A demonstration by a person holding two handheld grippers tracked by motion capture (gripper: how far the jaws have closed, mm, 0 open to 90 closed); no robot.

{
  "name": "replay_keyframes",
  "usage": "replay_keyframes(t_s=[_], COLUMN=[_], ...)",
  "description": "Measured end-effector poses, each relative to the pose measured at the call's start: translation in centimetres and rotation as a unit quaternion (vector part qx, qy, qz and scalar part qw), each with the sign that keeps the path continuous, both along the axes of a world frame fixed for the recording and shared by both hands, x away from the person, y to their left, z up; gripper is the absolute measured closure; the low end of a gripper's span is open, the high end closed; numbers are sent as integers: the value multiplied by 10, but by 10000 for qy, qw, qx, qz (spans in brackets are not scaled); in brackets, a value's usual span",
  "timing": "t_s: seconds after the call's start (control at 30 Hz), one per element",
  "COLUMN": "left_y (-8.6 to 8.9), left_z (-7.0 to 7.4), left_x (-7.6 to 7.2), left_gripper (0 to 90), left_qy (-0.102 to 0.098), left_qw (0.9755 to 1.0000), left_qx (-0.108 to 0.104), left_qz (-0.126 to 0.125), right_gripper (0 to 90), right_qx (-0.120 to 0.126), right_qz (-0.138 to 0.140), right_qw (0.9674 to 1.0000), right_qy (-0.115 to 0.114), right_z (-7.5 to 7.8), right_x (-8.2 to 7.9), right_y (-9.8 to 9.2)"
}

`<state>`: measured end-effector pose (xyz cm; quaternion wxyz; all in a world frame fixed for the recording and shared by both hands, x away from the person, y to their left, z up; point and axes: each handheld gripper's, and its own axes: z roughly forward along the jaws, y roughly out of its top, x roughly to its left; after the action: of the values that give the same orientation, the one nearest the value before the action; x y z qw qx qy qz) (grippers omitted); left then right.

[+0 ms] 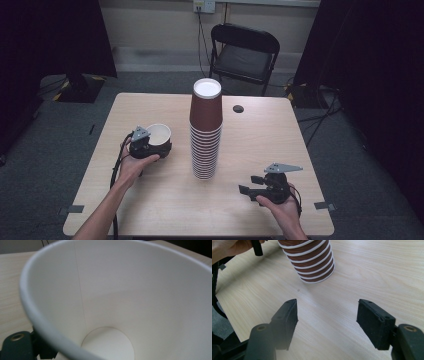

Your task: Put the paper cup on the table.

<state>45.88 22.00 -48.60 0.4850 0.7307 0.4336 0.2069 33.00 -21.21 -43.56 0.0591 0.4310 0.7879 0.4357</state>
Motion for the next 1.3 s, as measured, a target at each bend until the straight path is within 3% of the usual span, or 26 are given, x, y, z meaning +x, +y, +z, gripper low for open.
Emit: replay_keyframes(t_s=[0.1,0.2,0.37,0.5,0.57,0.63,0.77,0.97,1.3], left_y=[0,4,10,12,12,13,16,24,26], left_z=[0,0,-1,-6,-7,-7,-5,-3,-4], left_x=[-1,-4,-5,-9,-11,-12,-14,-17,-25], left_gripper=[130,139,145,155,155,156,155,154,156], left_qy=[-63,12,29,-75,-72,87,139,410,437], left_qw=[9997,9992,9992,9976,9976,9983,9983,9978,9967], left_qx=[213,391,397,682,687,578,569,500,610], left_qz=[-39,-88,-30,-115,-101,3,73,176,318], right_gripper=[332,332,332,332,332,332,332,332,332], right_qx=[-5,13,6,0,2,-1,1,21,18], right_qz=[-2,-39,-25,-12,-7,-5,-8,-75,-94], right_qw=[10000,10000,10000,10000,10000,10000,10000,10000,9999], right_qy=[-1,-16,-45,-19,-16,-13,-19,-56,-54], right_z=[0,0,1,0,0,0,0,2,2], right_x=[0,-1,0,-1,-1,0,-1,-1,0], right_y=[0,-1,-2,-1,-1,0,0,-3,-4])
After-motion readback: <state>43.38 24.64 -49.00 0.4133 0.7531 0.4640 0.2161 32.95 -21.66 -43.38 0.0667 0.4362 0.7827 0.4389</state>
